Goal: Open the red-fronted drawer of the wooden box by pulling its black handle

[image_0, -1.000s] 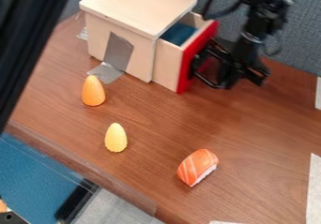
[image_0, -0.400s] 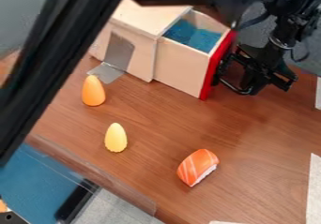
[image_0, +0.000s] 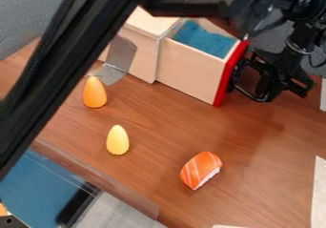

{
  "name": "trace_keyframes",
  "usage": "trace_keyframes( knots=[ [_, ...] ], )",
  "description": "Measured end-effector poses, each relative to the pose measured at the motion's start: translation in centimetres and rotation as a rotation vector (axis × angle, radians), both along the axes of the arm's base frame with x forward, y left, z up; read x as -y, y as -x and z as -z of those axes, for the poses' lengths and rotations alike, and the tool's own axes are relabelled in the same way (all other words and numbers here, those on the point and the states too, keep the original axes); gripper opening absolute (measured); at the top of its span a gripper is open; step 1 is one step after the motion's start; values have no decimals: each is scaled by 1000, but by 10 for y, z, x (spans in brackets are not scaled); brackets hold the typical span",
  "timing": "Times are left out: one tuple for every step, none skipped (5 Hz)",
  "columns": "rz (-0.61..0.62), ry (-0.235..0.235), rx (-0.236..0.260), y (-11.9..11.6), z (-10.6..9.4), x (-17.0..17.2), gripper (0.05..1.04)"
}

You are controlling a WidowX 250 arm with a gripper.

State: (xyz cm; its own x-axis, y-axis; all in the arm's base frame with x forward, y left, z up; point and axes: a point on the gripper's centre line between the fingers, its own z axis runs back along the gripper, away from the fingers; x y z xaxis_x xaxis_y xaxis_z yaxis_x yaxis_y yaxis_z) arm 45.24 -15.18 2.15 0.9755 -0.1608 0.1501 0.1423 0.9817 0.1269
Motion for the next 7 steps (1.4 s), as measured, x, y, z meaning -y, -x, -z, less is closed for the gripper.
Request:
trace_keyframes(
  knots=[
    [101,-4,30,3,-1,17,185],
    [92,-12,16,12,-2,26,416],
    [70,-5,32,13,-14,23,719],
    [31,40,50,15,-33,24,973],
    [21,83,45,24,-44,24,1001],
    [28,152,54,40,-69,25,1001],
    [25,190,26,65,-89,13,1001]
  ],
)
